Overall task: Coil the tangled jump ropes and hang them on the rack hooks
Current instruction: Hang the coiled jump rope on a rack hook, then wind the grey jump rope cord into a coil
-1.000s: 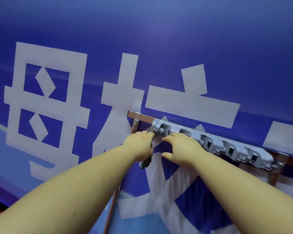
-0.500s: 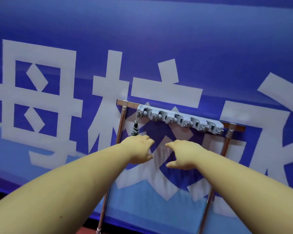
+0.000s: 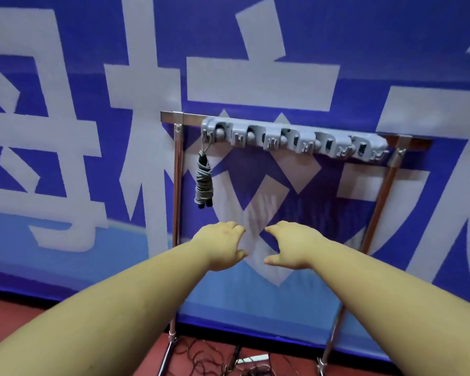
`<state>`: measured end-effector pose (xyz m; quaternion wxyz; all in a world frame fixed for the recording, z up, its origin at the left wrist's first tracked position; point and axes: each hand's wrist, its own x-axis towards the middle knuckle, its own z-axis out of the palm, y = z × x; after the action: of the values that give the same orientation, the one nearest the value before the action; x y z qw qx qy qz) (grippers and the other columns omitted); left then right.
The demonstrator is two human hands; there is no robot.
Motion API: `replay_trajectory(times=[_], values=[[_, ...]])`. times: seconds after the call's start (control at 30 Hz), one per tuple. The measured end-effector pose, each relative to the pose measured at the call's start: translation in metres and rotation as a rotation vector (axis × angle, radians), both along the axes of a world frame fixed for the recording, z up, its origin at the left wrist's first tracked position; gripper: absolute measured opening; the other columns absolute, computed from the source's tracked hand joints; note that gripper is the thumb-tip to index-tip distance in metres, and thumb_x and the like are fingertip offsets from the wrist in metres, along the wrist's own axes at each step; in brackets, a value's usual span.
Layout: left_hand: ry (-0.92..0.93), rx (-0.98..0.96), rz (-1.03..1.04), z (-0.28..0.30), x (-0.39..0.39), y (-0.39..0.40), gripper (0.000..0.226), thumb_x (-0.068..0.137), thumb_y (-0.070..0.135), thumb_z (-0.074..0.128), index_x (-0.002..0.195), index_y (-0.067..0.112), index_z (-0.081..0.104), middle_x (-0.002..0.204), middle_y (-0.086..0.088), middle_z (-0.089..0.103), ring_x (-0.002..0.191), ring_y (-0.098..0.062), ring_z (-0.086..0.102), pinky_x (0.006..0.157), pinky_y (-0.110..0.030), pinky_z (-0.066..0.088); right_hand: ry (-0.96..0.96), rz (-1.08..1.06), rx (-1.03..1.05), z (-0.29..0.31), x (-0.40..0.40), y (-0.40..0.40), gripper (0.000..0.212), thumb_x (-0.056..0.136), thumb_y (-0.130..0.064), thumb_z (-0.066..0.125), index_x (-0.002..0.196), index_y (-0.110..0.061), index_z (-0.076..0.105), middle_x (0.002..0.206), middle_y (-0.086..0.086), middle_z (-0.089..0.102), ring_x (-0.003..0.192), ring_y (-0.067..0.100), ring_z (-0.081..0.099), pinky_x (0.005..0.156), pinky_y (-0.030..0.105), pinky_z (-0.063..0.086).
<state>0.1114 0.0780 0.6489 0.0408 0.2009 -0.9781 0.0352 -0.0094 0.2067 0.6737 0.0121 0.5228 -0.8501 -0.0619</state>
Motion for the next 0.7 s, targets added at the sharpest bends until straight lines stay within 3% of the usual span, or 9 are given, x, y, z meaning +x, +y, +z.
replay_trajectory(times=[0.37, 0.7], values=[[-0.187, 0.21, -0.001, -0.175, -0.09, -0.055, 0.064, 0.098, 0.044, 0.043, 0.15, 0.014, 0.022, 0.157, -0.005, 0.022, 0.141, -0.024, 0.027, 0.112, -0.036, 0.027, -0.205, -0.007, 0.166, -0.193, -0.082, -0.06, 0.078, 0.088, -0.049, 0.056, 0.148, -0.015, 0.022, 0.148, 0.008, 0.032, 0.135, 0.027, 0.033, 0.109, 0.04, 0.033], [-0.357, 0.413, 0.081, -0.351, -0.104, -0.08, 0.061, 0.098, 0.04, 0.044, 0.15, 0.014, 0.023, 0.158, -0.004, 0.02, 0.143, -0.023, 0.024, 0.114, -0.034, 0.023, -0.42, -0.122, 0.277, -0.372, -0.105, -0.065, 0.076, 0.087, -0.049, 0.058, 0.148, -0.017, 0.025, 0.148, 0.006, 0.033, 0.134, 0.026, 0.036, 0.107, 0.039, 0.036]])
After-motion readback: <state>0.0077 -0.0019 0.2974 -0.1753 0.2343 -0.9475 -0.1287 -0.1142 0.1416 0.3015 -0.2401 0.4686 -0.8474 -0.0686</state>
